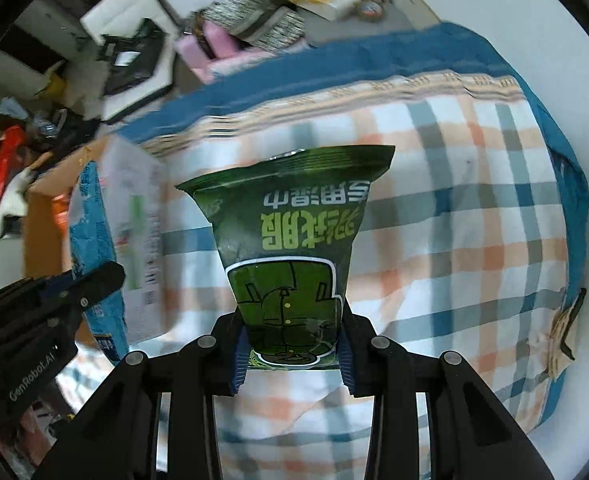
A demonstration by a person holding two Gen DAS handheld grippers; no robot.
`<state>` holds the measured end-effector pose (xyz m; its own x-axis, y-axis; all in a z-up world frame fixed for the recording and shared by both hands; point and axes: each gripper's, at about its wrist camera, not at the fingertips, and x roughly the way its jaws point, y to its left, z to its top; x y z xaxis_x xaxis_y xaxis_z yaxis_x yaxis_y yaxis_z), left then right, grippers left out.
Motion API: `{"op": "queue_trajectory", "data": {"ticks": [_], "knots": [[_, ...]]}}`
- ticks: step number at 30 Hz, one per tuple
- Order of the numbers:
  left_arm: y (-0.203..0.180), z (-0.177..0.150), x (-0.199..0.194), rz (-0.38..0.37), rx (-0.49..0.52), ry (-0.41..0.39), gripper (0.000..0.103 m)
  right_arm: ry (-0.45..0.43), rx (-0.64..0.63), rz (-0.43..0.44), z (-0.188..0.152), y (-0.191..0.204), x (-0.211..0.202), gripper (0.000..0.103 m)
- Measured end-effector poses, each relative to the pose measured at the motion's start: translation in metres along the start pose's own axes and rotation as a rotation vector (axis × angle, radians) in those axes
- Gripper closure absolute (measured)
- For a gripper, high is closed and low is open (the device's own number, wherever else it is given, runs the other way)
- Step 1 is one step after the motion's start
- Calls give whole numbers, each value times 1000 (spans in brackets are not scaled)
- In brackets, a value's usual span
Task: Organize soft objects
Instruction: 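Grasp the blue ice-pop tube with the left tool while the right tool grasps the green snack bag, then carry both items into the box and open both tools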
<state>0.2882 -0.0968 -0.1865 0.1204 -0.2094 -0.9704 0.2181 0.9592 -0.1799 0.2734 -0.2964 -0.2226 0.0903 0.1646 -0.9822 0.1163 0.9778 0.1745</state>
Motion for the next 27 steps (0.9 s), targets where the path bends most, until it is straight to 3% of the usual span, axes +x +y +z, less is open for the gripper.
{"op": "queue_trajectory", "data": {"ticks": [7, 14, 21, 27], "knots": [[64, -27, -47, 35, -43, -64, 89, -48, -101, 79, -28, 87, -45, 65], [141, -53, -78, 90, -120, -92, 90, -56, -202, 132, -48, 185, -60, 65], [209, -57, -89, 126, -180, -99, 89, -31, -245, 148, -51, 263, -42, 65], [255, -42, -56, 155, -210, -41, 89, 16, -221, 115, -33, 303, 5, 65]]}}
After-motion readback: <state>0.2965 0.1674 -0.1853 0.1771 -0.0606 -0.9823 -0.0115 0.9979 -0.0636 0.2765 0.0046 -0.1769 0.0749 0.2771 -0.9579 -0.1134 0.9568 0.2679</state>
